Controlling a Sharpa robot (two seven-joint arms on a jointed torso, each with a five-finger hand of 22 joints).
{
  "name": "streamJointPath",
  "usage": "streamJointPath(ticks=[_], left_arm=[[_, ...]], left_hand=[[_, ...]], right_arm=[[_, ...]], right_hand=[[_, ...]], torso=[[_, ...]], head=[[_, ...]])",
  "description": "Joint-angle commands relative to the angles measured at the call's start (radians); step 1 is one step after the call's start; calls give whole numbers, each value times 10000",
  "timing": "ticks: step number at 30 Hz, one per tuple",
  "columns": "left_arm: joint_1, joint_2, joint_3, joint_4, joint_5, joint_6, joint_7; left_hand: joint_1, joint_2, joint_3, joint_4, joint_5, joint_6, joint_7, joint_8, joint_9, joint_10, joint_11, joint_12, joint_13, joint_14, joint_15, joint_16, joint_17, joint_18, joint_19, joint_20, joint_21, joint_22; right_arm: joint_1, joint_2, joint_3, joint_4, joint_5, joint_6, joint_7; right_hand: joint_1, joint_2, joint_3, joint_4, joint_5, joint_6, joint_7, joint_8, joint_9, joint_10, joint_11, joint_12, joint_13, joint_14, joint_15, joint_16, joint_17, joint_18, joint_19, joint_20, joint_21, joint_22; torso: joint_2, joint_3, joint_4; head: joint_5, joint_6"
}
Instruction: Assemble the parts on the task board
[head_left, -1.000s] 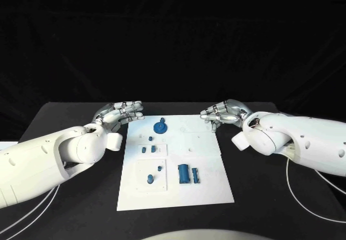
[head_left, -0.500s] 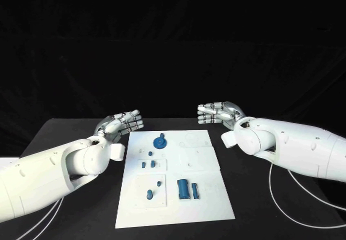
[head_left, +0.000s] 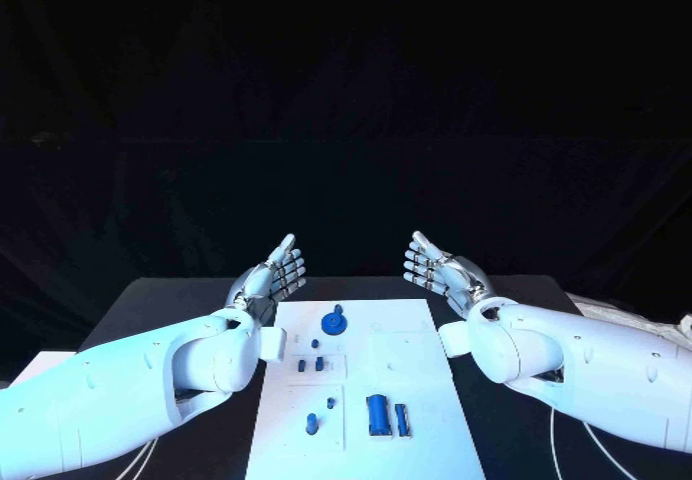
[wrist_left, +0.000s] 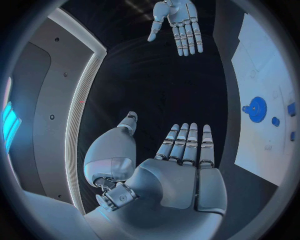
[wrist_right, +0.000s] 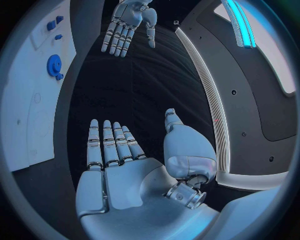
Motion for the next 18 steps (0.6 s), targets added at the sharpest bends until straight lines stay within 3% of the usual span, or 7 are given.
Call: streamJointPath(ticks=[1, 2, 3, 4, 5, 16, 18], left_arm=[[-130, -3, 55, 255, -718, -1780, 721], [-168, -4, 72, 317, -771, -1944, 767], [-200, -5, 86, 370, -817, -2084, 807], [-238, -7, 103, 433, -872, -2251, 854], [-259, -7, 112, 468, -901, -2343, 880], [-293, -9, 127, 525, -950, -2492, 922], [-293, -9, 127, 525, -950, -2492, 922]], left_hand=[[-1992, 37, -462, -12, -67, -1440, -617, -65, -47, -1523, -445, -57, -32, -1371, -281, -955, -129, -328, -1143, -388, -61, -631], [-2178, 37, -502, -12, -67, -1574, -617, -65, -47, -1666, -445, -57, -32, -1495, -281, -955, -129, -328, -1247, -431, -61, -689], [-2335, 37, -537, -12, -67, -1691, -617, -65, -47, -1785, -445, -57, -32, -1608, -281, -955, -129, -1093, -1339, -459, -61, -739], [-2532, 37, -582, -12, -67, -1832, -617, -65, -47, -1936, -445, -57, -32, -1740, -281, -955, -129, -1093, -1453, -498, -61, -801], [-2704, 37, -627, -12, -67, -1957, -617, -65, -47, -2065, -445, -57, -32, -1859, -281, -955, -129, -1093, -1546, -1225, -61, -856], [-3995, 37, -1437, -12, -67, -2895, -617, -65, -47, -3059, -445, -57, -32, -2747, -281, -955, -129, -1093, -2271, -1225, -61, -1266], [-4169, 37, -1437, -12, -67, -3022, -617, -65, -47, -3189, -445, -57, -32, -2870, -281, -955, -129, -1093, -2366, -1225, -61, -1977]], right_arm=[[-174, 31, 74, 310, 669, -1704, 1217], [-228, 40, 96, 392, 723, -1853, 1308], [-273, 48, 115, 461, 769, -1981, 1385], [-326, 58, 137, 542, 823, -2130, 1475], [-354, 63, 148, 585, 852, -2209, 1523], [-391, 69, 164, 643, 890, -2314, 1587], [-391, 69, 164, 643, 890, -2314, 1587]], right_hand=[[-2035, -12, -88, -10, -135, -1394, -358, -71, -420, -1579, -205, -66, -307, -1596, -68, -78, -875, -322, -1490, -972, -361, -418], [-2226, -12, -88, -10, -135, -1527, -358, -71, -420, -1729, -205, -66, -307, -1744, -68, -78, -875, -322, -1634, -972, -361, -418], [-2386, -12, -88, -10, -135, -1637, -358, -71, -420, -1852, -205, -66, -307, -1870, -68, -78, -875, -340, -1749, -972, -361, -418], [-2589, -12, -88, -10, -135, -1776, -358, -71, -420, -2009, -205, -66, -307, -2027, -68, -78, -875, -1074, -1903, -972, -361, -418], [-2763, -12, -88, -10, -135, -1898, -358, -71, -420, -2144, -205, -66, -307, -2167, -68, -78, -875, -1074, -2028, -972, -361, -418], [-4081, -12, -88, -10, -135, -2804, -358, -71, -420, -3167, -205, -66, -307, -3199, -68, -78, -875, -1074, -2998, -972, -361, -418], [-4254, -12, -88, -10, -135, -2925, -358, -71, -420, -3305, -205, -66, -307, -3341, -68, -78, -875, -1074, -3126, -972, -361, -418]], torso=[[-115, 67, -41], [-115, 67, -41], [-115, 67, -41], [-115, 67, -41], [-115, 67, -41], [-115, 67, -41], [-115, 67, -41]], head=[[39, 49], [39, 49], [39, 49], [39, 49], [39, 49], [39, 49], [39, 49]])
